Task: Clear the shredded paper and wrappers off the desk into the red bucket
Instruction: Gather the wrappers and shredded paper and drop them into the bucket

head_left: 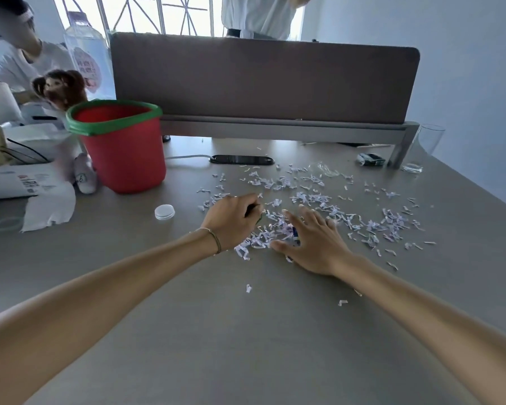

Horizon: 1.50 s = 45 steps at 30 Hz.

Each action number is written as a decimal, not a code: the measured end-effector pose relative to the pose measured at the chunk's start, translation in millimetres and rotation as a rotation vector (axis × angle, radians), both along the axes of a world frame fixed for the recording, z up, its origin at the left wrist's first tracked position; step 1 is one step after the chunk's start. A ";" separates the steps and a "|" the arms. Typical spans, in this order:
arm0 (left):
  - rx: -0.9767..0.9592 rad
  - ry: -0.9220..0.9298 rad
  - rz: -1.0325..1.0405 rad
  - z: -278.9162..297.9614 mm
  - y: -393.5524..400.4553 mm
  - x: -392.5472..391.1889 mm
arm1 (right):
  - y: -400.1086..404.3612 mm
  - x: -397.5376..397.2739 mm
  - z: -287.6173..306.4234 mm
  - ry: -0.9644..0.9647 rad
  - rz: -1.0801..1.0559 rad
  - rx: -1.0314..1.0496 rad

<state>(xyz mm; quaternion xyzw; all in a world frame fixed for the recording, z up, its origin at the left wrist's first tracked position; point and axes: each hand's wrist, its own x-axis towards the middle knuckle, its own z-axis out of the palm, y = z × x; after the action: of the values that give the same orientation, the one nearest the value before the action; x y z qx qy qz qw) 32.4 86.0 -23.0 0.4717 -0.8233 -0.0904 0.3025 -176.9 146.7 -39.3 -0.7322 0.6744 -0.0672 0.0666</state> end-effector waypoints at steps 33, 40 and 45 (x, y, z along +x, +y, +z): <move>-0.139 -0.139 0.281 97.4 -68.1 71.3 | -132.3 72.2 118.5 -0.345 0.169 -0.374; -0.159 -0.077 0.366 150.3 -106.1 120.8 | -175.5 133.3 171.3 -0.375 0.258 -0.408; -0.133 -0.114 0.442 175.2 -130.2 159.2 | -201.8 172.5 190.7 -0.401 0.320 -0.383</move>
<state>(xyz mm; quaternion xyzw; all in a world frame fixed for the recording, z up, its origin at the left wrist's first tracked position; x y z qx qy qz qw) 191.7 -44.2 152.2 0.6240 -0.7197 0.0592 0.2985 -4.4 -55.1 151.4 -0.8003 0.4993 -0.3247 0.0688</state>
